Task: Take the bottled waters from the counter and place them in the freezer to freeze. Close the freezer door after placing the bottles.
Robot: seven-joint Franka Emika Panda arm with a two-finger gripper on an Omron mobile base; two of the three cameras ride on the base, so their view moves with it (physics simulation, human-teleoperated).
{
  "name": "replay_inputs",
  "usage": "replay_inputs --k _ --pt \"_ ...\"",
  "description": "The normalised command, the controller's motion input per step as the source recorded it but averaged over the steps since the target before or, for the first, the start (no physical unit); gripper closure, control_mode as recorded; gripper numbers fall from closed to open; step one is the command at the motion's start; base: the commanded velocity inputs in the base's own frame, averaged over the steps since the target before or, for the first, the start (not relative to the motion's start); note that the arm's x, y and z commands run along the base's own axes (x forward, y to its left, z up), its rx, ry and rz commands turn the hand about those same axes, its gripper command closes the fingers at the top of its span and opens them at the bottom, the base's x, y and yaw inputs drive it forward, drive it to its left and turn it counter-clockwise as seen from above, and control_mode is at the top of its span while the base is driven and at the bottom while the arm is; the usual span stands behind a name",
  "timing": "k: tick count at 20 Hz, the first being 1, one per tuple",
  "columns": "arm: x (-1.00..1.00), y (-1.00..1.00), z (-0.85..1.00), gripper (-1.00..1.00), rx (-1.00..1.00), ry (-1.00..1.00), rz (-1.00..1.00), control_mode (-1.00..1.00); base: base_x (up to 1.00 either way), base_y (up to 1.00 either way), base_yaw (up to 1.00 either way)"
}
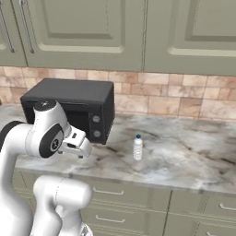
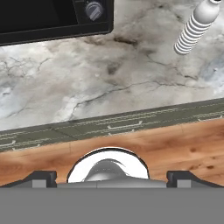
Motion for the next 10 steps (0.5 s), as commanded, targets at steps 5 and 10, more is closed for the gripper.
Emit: replay_inputs --k 5,10 --pt "0.0 0.0 0.0 -1.0 0.0 0.0 0.0 1.0 0.26 -0.35 0.0" --pt "0.0 0.0 0.0 -1.0 0.0 0.0 0.0 1.0 0.08 -0.1 0.0"
